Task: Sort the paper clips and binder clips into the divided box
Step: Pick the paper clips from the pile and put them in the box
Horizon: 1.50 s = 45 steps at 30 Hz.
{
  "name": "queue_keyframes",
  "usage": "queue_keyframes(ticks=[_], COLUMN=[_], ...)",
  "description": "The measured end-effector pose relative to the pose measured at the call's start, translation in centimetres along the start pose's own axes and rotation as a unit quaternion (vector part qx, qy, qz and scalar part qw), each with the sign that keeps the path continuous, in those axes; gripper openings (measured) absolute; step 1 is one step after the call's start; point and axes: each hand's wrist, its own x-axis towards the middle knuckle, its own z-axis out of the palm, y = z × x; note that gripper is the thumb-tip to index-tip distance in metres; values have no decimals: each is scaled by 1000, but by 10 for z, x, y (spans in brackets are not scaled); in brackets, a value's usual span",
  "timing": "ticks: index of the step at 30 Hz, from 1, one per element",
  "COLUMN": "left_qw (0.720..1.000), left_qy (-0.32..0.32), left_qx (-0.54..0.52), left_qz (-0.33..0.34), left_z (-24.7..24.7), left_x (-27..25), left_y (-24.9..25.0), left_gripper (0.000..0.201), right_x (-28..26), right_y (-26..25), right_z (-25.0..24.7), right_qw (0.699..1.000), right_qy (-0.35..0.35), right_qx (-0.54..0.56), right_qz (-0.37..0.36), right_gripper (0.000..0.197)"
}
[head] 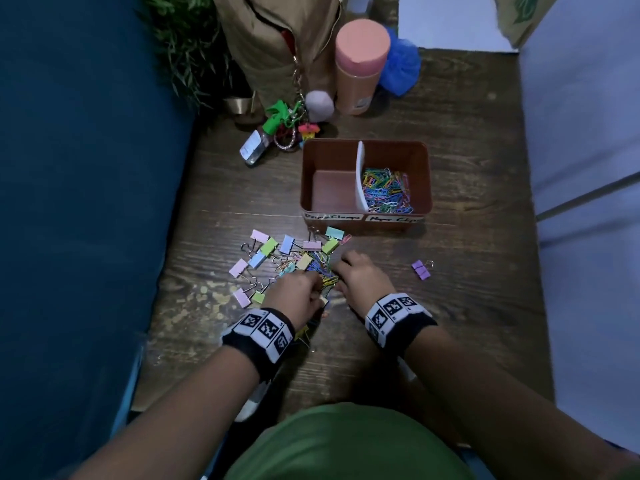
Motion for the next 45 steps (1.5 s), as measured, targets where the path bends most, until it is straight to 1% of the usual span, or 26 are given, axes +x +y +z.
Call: queue_keyframes(ticks=[2, 6, 8, 11, 13, 14, 16, 17, 19, 21, 24, 25, 27, 29, 31, 32, 34, 36, 37, 38, 40, 42, 45], left_qw=[1000, 1000, 1000, 999, 998, 997, 992, 990, 984, 977, 975, 975, 974, 971, 967, 965, 959, 952, 949, 947, 950, 953, 952], left_qy=[-8, -10, -2, 7, -3, -13, -33, -44, -66, -73, -77, -80, -89, -97, -96, -95, -96, -96, -96, -95, -98, -98, -98], left_qx=[8, -17, -24, -14, 18, 45, 90, 105, 139, 168, 172, 172, 174, 180, 190, 194, 208, 228, 235, 236, 221, 207, 213], left_qz=[4, -3, 17, 50, 62, 69, 80, 83, 93, 107, 113, 113, 114, 122, 141, 151, 165, 179, 186, 193, 199, 196, 198], left_z=[-1, -6, -10, -15, -15, -14, -13, -13, -15, -18, -21, -21, -22, -23, -23, -22, -21, -19, -18, -17, -16, -16, -17], left_x=[-1, 2, 6, 16, 23, 26, 31, 33, 37, 38, 40, 40, 40, 40, 40, 40, 41, 42, 41, 41, 40, 38, 35], left_y=[1, 0, 4, 14, 19, 20, 22, 23, 26, 29, 31, 31, 32, 35, 37, 38, 39, 40, 41, 41, 42, 42, 43], left_gripper=[16, 17, 17, 22, 28, 30, 33, 33, 32, 30, 32, 34, 36, 35, 33, 32, 30, 28, 27, 27, 30, 33, 31], right_x=[-6, -21, -27, -35, -41, -43, -45, -43, -37, -25, 1, 10, 26, 36, 36, 34, 24, 8, -1, -9, -20, -20, -5], right_y=[0, 7, 12, 19, 23, 25, 29, 31, 34, 34, 34, 34, 35, 37, 39, 39, 39, 38, 37, 36, 39, 44, 46], right_z=[3, 5, 3, -4, -10, -14, -25, -33, -58, -92, -141, -152, -161, -157, -148, -143, -132, -117, -109, -98, -74, -52, -39], right_qw=[1000, 1000, 999, 995, 986, 977, 950, 936, 917, 898, 884, 886, 898, 917, 929, 931, 933, 929, 928, 931, 950, 974, 992], right_qy=[-3, 6, 7, -13, 21, 46, 78, 99, 160, 219, 289, 302, 297, 262, 232, 229, 252, 299, 313, 313, 265, 188, 107], right_qx=[8, 28, 33, 59, 116, 157, 238, 271, 312, 343, 338, 323, 288, 253, 233, 233, 225, 204, 194, 186, 165, 123, 63], right_qz=[-3, 4, 20, 74, 115, 139, 188, 200, 192, 168, 139, 140, 149, 164, 171, 163, 125, 71, 47, 28, 11, 10, 18], right_gripper=[23, 27, 28, 27, 24, 22, 17, 15, 19, 23, 20, 19, 18, 18, 23, 27, 30, 25, 21, 17, 13, 16, 14])
